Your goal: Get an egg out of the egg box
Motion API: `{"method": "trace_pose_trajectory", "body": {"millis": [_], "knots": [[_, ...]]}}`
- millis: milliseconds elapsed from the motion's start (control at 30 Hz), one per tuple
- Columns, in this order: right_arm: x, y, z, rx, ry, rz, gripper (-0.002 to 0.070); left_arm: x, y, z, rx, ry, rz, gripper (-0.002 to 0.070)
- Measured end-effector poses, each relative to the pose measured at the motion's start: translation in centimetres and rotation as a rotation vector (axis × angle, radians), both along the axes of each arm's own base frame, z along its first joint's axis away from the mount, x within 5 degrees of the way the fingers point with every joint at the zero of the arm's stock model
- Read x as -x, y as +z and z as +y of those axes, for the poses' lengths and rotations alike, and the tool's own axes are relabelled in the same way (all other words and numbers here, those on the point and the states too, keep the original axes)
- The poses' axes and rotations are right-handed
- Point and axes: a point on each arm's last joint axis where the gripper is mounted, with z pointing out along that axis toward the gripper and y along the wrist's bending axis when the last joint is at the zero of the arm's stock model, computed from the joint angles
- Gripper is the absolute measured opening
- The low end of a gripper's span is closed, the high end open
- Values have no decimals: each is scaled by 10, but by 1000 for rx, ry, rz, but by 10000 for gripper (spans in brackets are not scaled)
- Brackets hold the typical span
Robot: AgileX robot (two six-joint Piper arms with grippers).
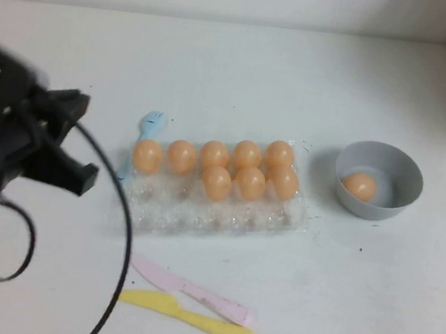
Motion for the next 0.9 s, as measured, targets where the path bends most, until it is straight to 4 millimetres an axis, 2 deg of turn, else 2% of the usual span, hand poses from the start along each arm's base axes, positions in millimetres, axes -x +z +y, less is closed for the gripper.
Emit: {"method": "trace_pose_trajectory", "body": {"millis": [200, 433, 700, 900], "knots": [[0, 0, 0, 0, 0, 0, -17, 46, -23, 39, 102, 132, 4, -2], [0, 0, 0, 0, 0, 0, -17, 87, -62, 65, 137, 250, 44, -2], [0, 0, 0, 0, 0, 0, -16, 113, -101, 79, 136, 337, 50, -3], [0, 0, 0, 0, 0, 0, -17, 121, -118, 80, 131, 339, 66, -3]]}}
